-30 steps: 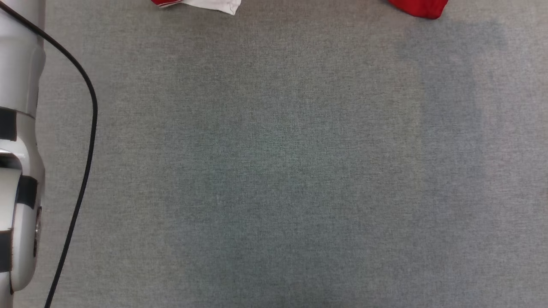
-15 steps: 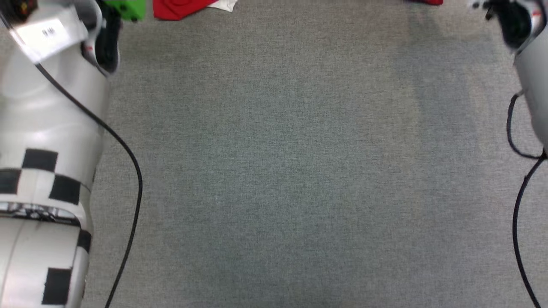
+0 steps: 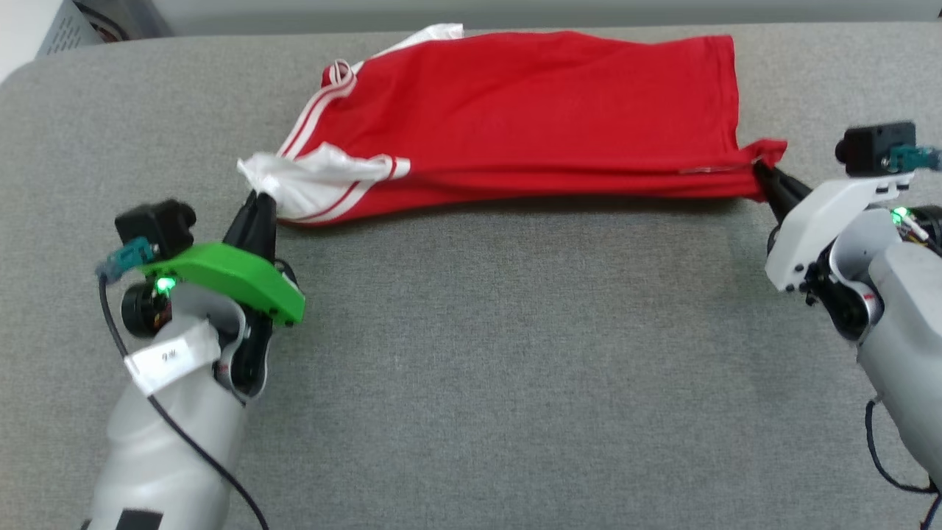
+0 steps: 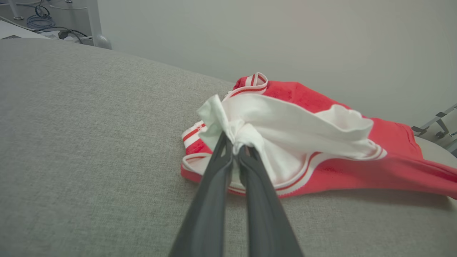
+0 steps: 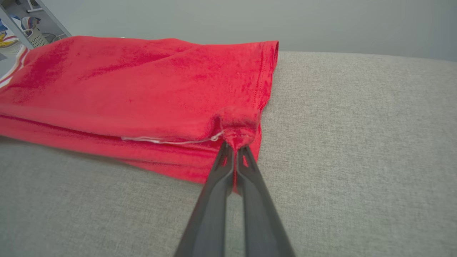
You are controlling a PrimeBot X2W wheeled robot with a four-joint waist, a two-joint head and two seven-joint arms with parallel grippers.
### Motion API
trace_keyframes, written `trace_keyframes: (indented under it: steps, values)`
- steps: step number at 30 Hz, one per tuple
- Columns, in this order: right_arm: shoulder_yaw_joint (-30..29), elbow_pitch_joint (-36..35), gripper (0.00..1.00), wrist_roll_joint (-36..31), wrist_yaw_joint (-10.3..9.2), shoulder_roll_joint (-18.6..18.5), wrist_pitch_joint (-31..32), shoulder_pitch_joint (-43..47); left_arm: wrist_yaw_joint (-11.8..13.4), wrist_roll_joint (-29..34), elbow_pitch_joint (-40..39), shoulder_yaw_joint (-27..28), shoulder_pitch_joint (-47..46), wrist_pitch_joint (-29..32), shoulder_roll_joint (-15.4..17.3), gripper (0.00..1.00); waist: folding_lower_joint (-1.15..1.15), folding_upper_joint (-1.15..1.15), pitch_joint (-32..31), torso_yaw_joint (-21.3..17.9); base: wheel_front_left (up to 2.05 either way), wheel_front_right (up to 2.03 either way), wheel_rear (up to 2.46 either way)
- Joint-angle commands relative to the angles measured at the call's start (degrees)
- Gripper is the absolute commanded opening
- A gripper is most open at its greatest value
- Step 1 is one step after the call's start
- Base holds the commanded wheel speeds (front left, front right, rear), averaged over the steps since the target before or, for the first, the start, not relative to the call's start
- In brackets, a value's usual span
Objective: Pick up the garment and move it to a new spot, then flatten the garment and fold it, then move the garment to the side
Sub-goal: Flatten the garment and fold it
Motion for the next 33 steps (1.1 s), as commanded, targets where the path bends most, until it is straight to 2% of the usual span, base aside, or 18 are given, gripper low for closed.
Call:
trace_keyframes:
  steps: [1,11,18,25,31,33]
  values:
    - [0.34,-1.24,0.0,0.84,-0.06,-1.32,-0.43,2.43,-0.1,-0.02,-1.69,1.42,3.53,-0.34,0.84,0.0,0.01,0.0,-4.28,0.59,0.0,0.0,0.0]
    - [-1.24,-11.28,0.0,3.67,-0.06,-5.62,0.3,19.4,1.29,2.37,-13.95,5.5,24.9,-0.34,0.46,0.0,0.01,0.0,-10.64,0.75,0.0,0.0,0.0]
    - [-7.04,-18.84,0.0,2.51,-0.06,-6.31,2.43,33.14,4.48,1.98,-22.79,5.56,37.44,1.34,1.09,0.0,0.01,0.0,-13.59,1.0,0.0,0.0,0.0]
    - [-16.92,-28.25,0.0,-1.51,-0.06,-3.77,6.44,47.78,8.77,0.74,-33.51,6.15,47.85,5.09,1.64,0.0,0.01,0.0,-14.88,1.59,0.0,0.0,0.0]
    - [-25.79,-38.77,0.0,-7.67,-0.06,1.59,12.73,56.9,11.42,-0.86,-41.97,6.92,53.27,7.92,1.82,0.0,0.01,0.0,-14.17,1.34,0.0,0.0,0.0]
    - [-27.99,-41.73,0.0,-10.33,-0.06,3.07,14.75,58.0,11.99,0.28,-43.41,6.56,53.17,8.84,2.94,0.0,0.01,0.0,-13.58,1.26,0.0,0.0,0.0]
